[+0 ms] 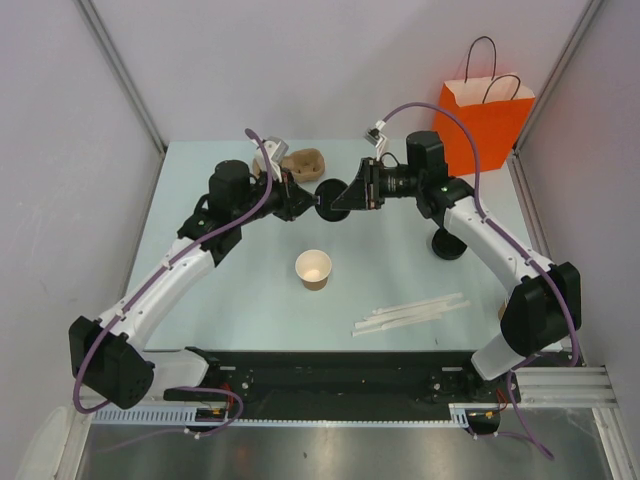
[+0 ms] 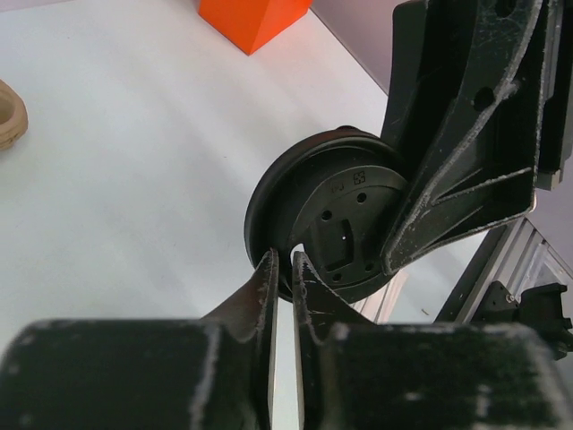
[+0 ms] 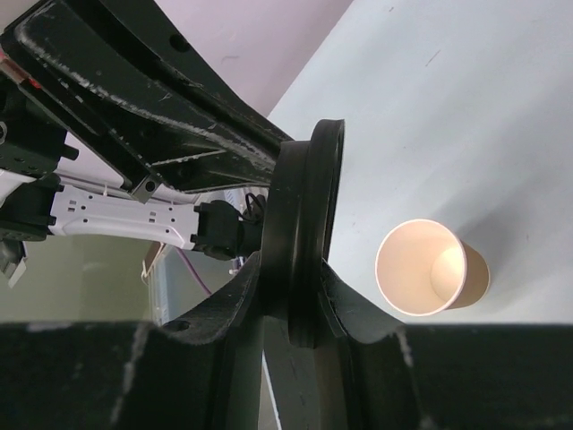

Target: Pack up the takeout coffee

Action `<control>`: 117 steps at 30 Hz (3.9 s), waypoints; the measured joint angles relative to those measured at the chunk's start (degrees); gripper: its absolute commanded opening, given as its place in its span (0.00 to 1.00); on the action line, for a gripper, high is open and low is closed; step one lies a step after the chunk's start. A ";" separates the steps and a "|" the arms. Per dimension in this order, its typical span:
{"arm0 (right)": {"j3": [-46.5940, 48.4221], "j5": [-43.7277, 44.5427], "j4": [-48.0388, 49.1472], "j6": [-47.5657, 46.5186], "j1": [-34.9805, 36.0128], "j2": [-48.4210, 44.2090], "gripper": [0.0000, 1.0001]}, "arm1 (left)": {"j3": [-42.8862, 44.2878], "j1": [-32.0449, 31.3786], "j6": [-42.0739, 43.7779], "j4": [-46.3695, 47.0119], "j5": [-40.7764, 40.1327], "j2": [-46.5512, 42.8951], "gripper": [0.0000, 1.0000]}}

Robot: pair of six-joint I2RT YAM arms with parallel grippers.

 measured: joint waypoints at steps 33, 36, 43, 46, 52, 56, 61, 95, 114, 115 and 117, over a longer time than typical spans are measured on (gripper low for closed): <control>-0.33 3.34 -11.28 -13.25 -6.47 -3.21 1.00 | 6.19 -0.72 17.42 -28.74 -5.81 0.13 0.00; 0.07 7.96 -17.73 -21.59 -6.19 -3.69 1.00 | 7.54 -1.33 19.50 -33.14 -8.13 2.51 0.00; 2.64 18.12 -26.82 -34.40 -8.90 -5.44 1.00 | 7.54 -4.59 21.88 -38.42 -13.07 5.79 0.00; 2.95 18.60 -26.75 -36.35 -13.73 -7.67 1.00 | 7.69 -4.90 21.92 -39.06 -13.18 7.08 0.00; 5.75 14.45 -29.77 -38.88 -16.11 -7.45 1.00 | 10.36 -5.05 21.84 -40.15 -13.29 13.88 0.00; 5.55 12.28 -32.74 -38.91 -12.02 -5.25 0.99 | 11.30 -6.05 21.59 -40.52 -14.84 16.74 0.00; 4.55 10.27 -32.94 -36.24 -9.75 -5.11 1.00 | 13.38 -7.41 21.27 -40.70 -16.48 19.06 0.00; 4.52 2.51 -31.78 -34.38 -10.91 -5.11 1.00 | 14.99 -7.63 21.46 -42.66 -16.17 23.50 0.20; 4.52 1.75 -31.78 -34.62 -10.58 -5.11 1.00 | 16.70 -7.32 21.42 -43.54 -16.15 22.38 0.40; 4.52 1.68 -31.78 -34.62 -10.56 -5.11 1.00 | 16.70 -7.08 21.42 -43.65 -16.09 21.86 0.41; 4.52 1.60 -31.78 -34.62 -10.49 -5.11 1.00 | 16.70 -6.36 21.44 -43.76 -15.30 20.13 0.48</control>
